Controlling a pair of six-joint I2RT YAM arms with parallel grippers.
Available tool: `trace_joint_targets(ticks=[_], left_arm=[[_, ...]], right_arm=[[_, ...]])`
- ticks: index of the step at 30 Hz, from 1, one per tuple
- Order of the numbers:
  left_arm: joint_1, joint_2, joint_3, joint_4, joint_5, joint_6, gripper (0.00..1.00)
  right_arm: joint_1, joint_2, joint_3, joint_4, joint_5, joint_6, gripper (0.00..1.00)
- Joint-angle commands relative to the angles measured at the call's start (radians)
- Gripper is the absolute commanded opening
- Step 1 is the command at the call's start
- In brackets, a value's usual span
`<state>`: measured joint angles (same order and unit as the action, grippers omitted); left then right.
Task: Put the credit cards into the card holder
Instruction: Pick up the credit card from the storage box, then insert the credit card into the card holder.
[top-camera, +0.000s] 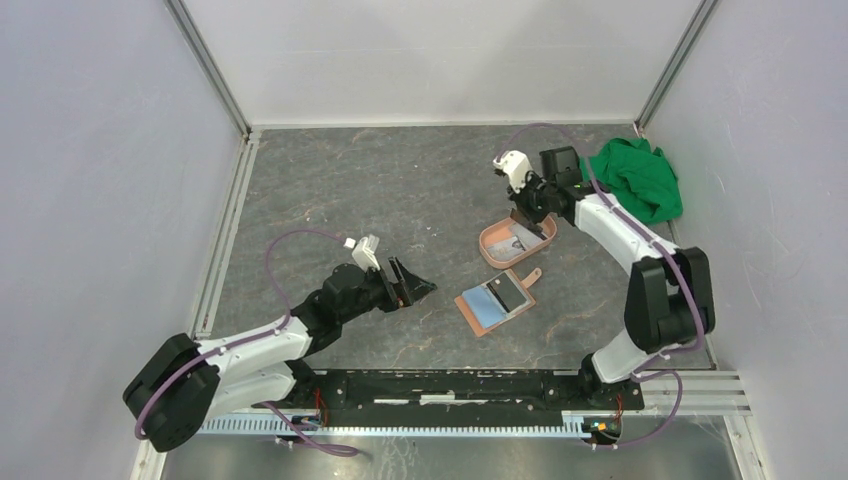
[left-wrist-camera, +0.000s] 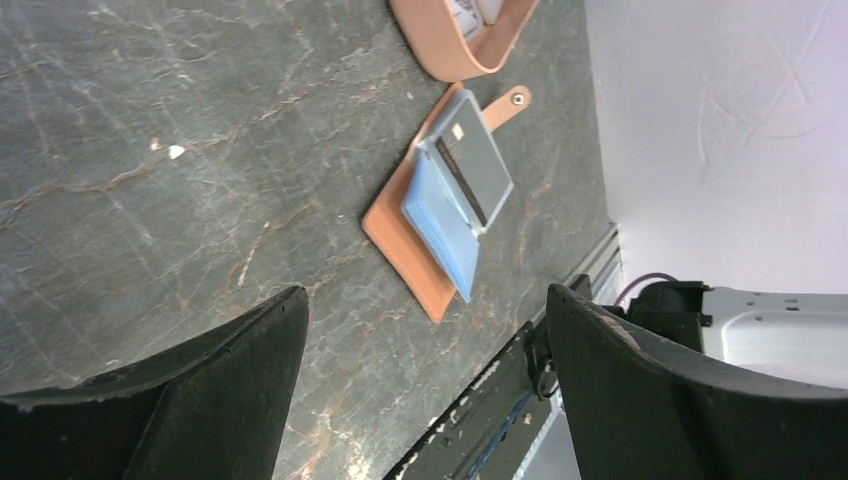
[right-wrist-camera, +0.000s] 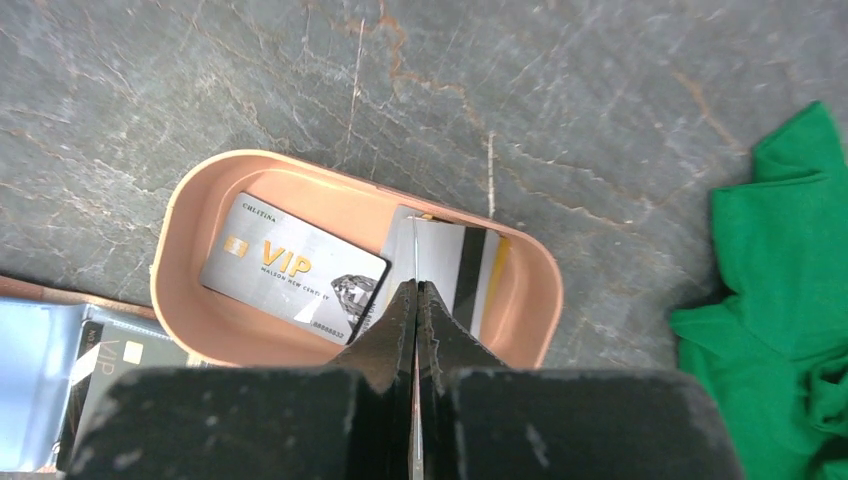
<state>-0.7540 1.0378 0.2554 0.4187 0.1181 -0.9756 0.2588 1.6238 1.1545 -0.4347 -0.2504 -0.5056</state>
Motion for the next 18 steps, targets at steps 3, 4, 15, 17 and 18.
trace_joint_targets(ticks=[3,4,15,17,18], left_arm=[[0.000,-0.064,0.037,0.100,0.069,0.003,0.93],[-0.004,-0.067,0.043,0.114,0.083,0.018,0.93],[-0.125,-0.084,0.041,0.380,0.014,0.257,0.94],[-0.131,-0.051,0.034,0.456,-0.001,0.265,0.95],[-0.132,-0.026,0.029,0.511,-0.002,0.259,0.95]], right_arm=[[-0.074,-0.138,-0.011,0.033,-0.189,-0.025,0.00],[-0.085,-0.150,-0.013,0.032,-0.220,-0.025,0.00],[-0.242,-0.206,-0.082,0.080,-0.781,0.160,0.00],[-0.248,-0.242,-0.186,0.207,-0.893,0.292,0.00],[-0.248,-0.272,-0.247,0.310,-0.933,0.399,0.00]])
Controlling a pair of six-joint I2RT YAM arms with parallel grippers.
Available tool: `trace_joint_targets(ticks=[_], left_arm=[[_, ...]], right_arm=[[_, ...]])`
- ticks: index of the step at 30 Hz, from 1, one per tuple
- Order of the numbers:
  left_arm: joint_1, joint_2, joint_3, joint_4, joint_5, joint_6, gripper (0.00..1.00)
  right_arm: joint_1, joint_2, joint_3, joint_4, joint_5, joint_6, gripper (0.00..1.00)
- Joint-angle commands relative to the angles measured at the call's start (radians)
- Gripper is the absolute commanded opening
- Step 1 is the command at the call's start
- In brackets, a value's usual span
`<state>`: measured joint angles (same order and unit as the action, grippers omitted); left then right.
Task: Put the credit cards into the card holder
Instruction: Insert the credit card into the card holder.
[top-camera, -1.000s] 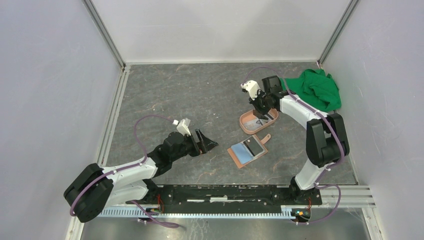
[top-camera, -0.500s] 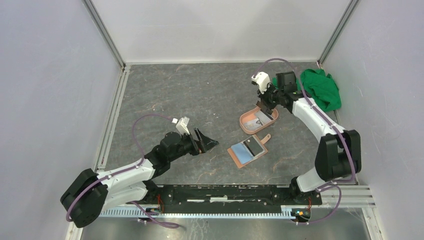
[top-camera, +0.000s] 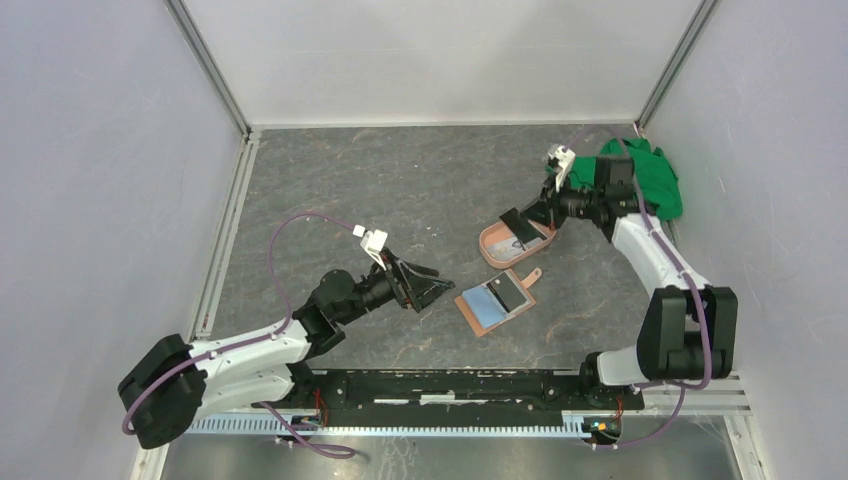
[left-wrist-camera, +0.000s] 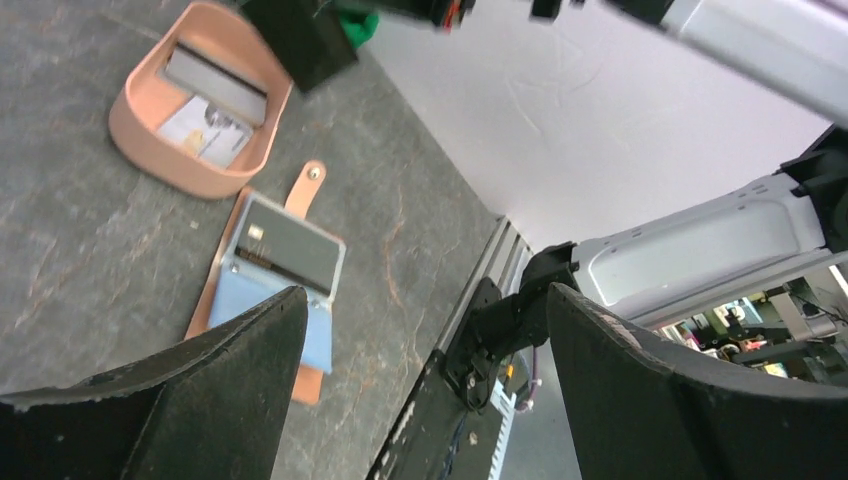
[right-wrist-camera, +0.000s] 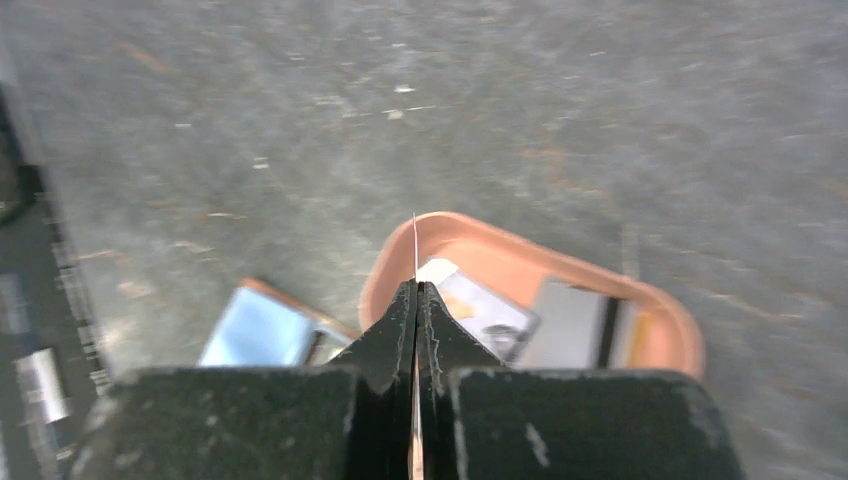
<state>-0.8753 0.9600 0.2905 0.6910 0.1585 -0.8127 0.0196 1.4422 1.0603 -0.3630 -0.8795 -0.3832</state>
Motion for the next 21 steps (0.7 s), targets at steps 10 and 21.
trace_joint_targets(ticks=[10,21], left_arm=[[-0.013,0.439,0.035,0.710,-0.062,-0.123,0.99],[-0.011,0.663,0.169,0.736,-0.049,-0.127,0.85]], right_arm=[[0.035,-0.108,-0.428,0.947,-0.432,0.874,0.00],[0.117,-0.067,-0.418,0.945,-0.447,0.904,0.00]])
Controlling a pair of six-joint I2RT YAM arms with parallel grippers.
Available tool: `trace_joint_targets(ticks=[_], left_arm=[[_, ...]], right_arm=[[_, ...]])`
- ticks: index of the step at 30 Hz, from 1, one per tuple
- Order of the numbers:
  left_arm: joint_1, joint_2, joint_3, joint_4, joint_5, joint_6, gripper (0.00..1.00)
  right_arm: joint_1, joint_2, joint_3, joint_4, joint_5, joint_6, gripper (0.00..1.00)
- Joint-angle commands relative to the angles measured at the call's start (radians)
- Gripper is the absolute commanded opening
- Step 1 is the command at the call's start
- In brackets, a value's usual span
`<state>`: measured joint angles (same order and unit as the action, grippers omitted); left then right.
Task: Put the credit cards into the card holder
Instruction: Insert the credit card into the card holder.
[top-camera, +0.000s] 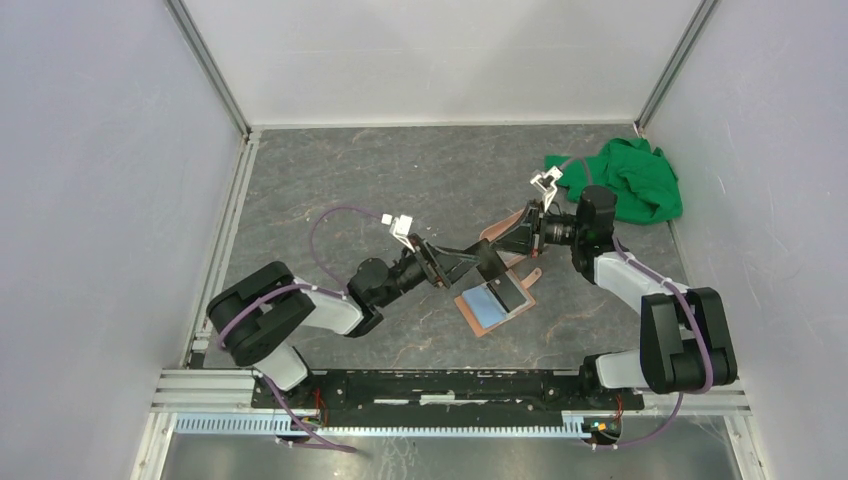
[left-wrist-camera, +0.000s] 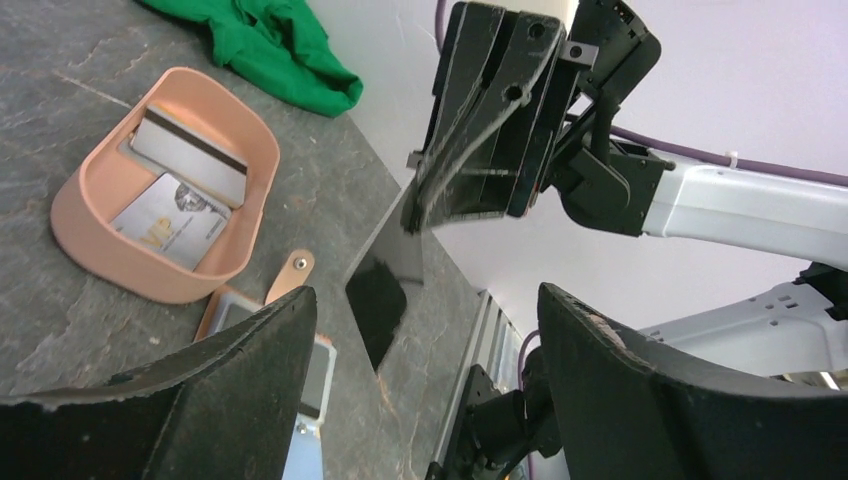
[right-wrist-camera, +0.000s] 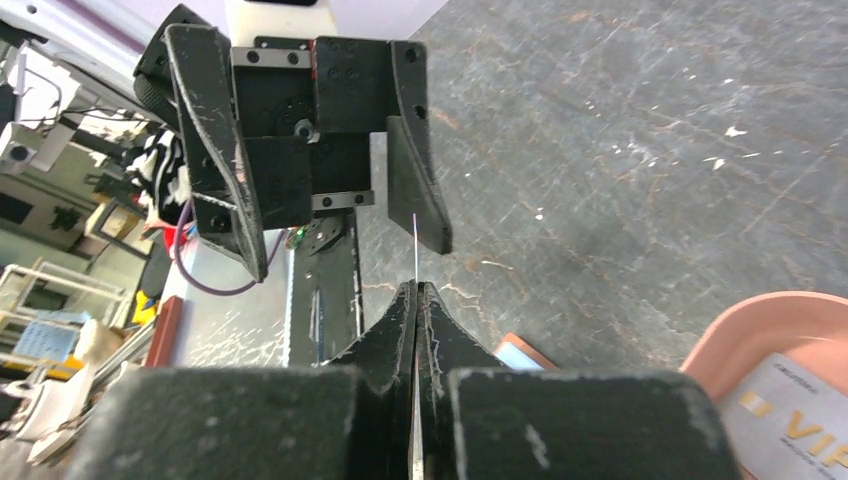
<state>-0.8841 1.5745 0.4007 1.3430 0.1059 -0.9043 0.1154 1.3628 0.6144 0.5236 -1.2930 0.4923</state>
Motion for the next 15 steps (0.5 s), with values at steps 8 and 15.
trace_joint_targets(ticks=[8,15], left_arm=[[-0.001,0.085,0.087,0.071,0.040,-0.055,0.51],[0.011,0.074,0.078,0.067,0.072,-0.066,0.03]], right_arm=[[0.027,0.013,0.031,0.049,-0.034,0.025,0.00],[0.030,0.019,0.066,-0.084,-0.045,-0.114,0.00]])
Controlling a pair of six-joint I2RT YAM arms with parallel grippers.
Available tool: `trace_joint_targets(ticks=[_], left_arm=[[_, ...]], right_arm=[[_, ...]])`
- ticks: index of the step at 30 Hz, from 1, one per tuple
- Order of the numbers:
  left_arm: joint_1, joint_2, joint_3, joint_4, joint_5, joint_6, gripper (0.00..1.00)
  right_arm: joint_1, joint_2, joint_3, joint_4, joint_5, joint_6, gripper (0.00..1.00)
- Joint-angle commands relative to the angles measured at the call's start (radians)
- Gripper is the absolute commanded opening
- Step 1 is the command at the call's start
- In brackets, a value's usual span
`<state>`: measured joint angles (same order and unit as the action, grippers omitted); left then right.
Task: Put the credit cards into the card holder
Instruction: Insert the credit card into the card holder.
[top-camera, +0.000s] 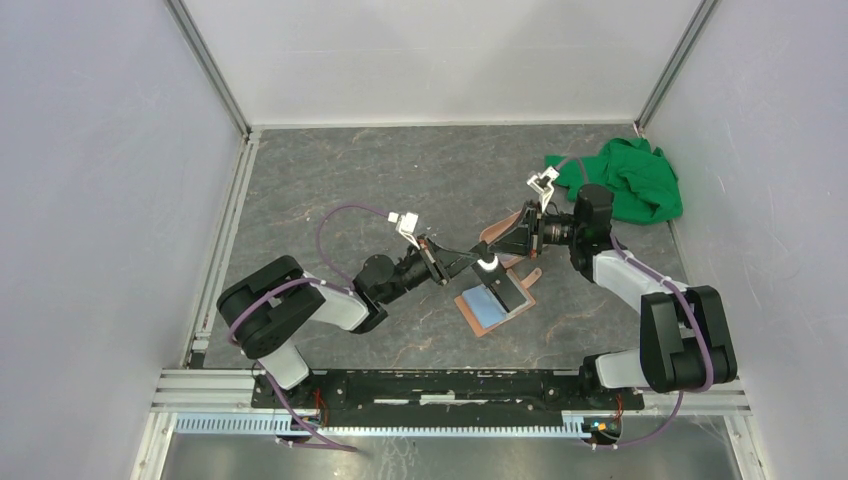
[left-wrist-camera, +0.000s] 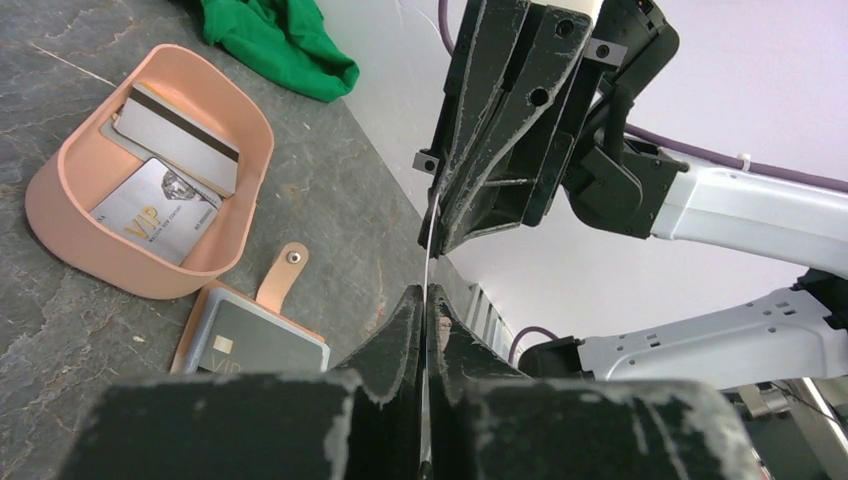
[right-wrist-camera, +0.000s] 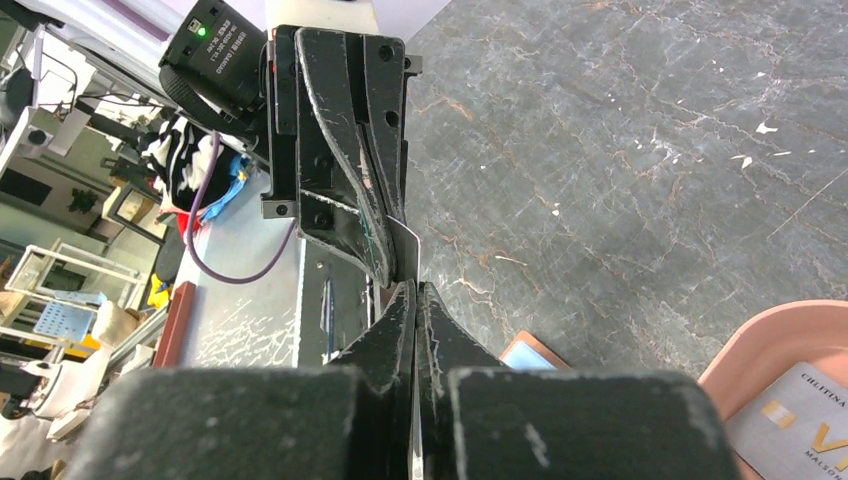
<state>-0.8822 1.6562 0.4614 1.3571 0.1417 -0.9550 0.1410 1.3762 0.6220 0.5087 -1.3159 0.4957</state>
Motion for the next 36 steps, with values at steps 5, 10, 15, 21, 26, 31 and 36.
trace_joint_targets(ticks=[5,10,15,21,26,31,36], left_arm=[[0.052,-0.058,-0.023,0.056,0.075,0.014,0.02],[0.124,-0.139,-0.030,-0.025,0.219,0.060,0.02],[0.177,-0.212,-0.022,-0.147,0.336,0.124,0.02],[0.198,-0.263,0.015,-0.294,0.383,0.195,0.02],[0.199,-0.251,0.036,-0.284,0.405,0.180,0.02],[0.199,-0.233,0.033,-0.218,0.421,0.145,0.02],[0.198,-0.213,0.015,-0.176,0.414,0.127,0.02]], right_arm=[[0.033,0.065,0.306,-0.856,-0.051,-0.852,0.34],[0.051,0.124,0.410,-1.149,-0.042,-1.122,0.45],[0.097,0.113,0.405,-1.146,-0.050,-1.131,0.48],[0.127,0.116,0.400,-1.148,-0.084,-1.136,0.47],[0.143,0.123,0.397,-1.119,-0.088,-1.097,0.43],[0.143,0.118,0.356,-0.977,-0.113,-0.945,0.37],[0.143,0.104,0.324,-0.850,-0.165,-0.787,0.34]])
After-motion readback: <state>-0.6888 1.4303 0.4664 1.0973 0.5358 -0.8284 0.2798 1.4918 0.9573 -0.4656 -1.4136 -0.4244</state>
